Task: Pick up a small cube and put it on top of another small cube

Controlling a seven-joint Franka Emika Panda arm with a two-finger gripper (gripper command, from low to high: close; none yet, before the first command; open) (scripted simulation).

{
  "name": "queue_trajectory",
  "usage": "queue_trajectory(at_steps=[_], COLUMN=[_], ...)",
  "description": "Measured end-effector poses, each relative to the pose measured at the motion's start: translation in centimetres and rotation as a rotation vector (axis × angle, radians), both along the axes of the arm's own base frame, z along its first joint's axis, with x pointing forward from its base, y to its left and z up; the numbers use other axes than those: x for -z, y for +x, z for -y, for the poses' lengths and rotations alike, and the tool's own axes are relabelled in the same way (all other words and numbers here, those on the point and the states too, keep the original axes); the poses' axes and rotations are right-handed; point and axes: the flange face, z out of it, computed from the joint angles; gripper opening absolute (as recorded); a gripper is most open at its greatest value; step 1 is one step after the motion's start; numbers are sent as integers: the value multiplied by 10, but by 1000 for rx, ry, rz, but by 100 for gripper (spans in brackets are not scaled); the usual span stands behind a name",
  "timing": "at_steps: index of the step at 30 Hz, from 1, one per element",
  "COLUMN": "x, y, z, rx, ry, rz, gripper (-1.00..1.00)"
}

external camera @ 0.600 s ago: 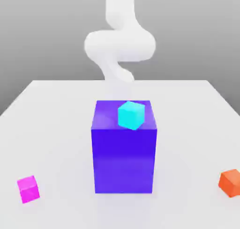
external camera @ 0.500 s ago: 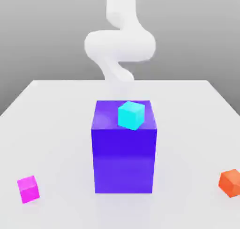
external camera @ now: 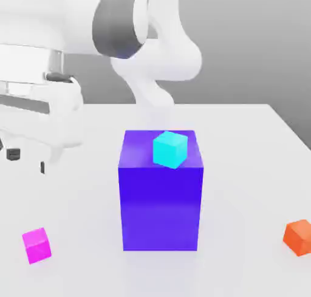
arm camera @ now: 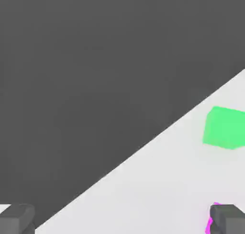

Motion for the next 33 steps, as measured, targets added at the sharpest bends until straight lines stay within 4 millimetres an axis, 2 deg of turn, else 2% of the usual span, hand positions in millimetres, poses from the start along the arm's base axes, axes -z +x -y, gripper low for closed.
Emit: queue_trajectory(at_steps=[2,7,12,13,19,20,25,33], x=[39,131,196,205,210,206,153,119], y=[-14,-53,-61,-61,-62,-61,-61,-1], z=[21,45,50,49,49,49,50,97], rx=[82,239,267,268,269,269,269,403], ry=[27,89,99,99,99,99,99,113], rz=[-50,-172,-193,-193,-193,-193,-193,-186], gripper=[0,0,0,-100,-100,-100,-100,-100])
